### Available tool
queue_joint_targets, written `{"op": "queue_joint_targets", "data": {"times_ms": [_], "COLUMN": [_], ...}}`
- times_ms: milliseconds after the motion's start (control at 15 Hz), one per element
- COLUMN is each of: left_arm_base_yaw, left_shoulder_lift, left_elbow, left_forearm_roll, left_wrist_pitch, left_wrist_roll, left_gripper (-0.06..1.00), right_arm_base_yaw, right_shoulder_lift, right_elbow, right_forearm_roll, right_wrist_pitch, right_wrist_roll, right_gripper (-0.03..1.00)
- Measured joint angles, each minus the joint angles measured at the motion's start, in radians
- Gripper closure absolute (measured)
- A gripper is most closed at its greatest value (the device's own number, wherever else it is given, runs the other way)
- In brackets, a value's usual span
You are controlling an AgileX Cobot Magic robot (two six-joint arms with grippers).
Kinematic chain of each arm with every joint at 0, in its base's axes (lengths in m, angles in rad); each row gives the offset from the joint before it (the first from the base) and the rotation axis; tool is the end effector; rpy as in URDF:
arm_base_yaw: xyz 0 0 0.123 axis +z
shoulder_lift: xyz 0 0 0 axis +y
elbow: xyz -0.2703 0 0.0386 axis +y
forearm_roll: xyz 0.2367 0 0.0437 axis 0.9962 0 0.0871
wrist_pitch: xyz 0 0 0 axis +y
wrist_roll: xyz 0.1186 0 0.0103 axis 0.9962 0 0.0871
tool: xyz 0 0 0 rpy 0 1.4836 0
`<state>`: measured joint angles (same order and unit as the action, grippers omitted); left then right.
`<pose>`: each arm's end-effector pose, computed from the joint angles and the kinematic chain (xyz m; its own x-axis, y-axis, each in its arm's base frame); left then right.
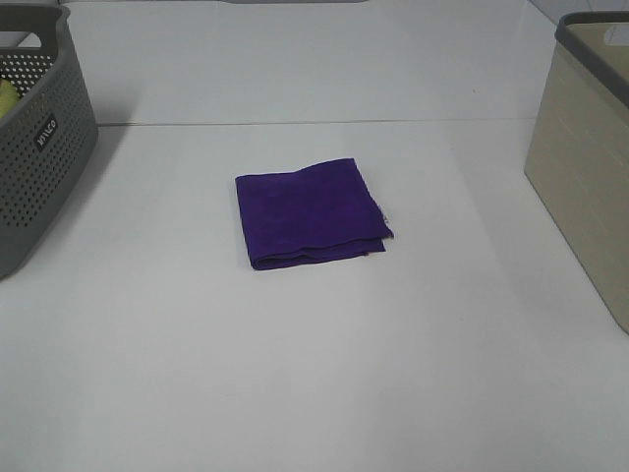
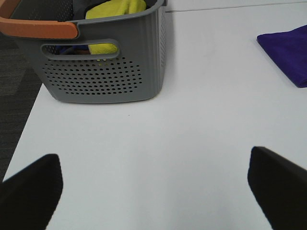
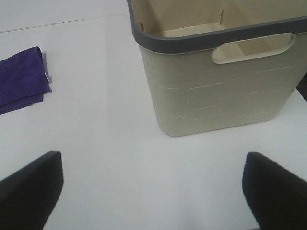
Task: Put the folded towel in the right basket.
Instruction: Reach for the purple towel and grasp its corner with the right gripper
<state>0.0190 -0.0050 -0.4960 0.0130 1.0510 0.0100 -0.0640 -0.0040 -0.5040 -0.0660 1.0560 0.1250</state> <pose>0.0226 0.0018 0.2591 -0.4468 0.0080 -0.8946 -0.0217 0.9996 0.0198 0.0211 -0.0082 0.2610 -0.4304 0.1200 -0.8946 0.1556 0.9862 0.0574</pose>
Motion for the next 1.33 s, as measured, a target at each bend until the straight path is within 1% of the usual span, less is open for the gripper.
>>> {"op": "queue_joint_targets", "data": {"times_ms": [1333], "left_arm_base_yaw": [0.0], "left_shoulder_lift": [0.0], "left_elbow": [0.0], "left_forearm_roll": [0.001], "left_wrist_pitch": [0.0], "left_wrist_roll": [0.0], "left_gripper": [-0.05], "right_arm_base_yaw": [0.0], "right_shoulder_lift": [0.0], "right_elbow": [0.0], "right_forearm_roll": [0.0], "right_wrist_pitch": [0.0], "right_wrist_roll": [-0.001], "right_gripper": [0.05]}}
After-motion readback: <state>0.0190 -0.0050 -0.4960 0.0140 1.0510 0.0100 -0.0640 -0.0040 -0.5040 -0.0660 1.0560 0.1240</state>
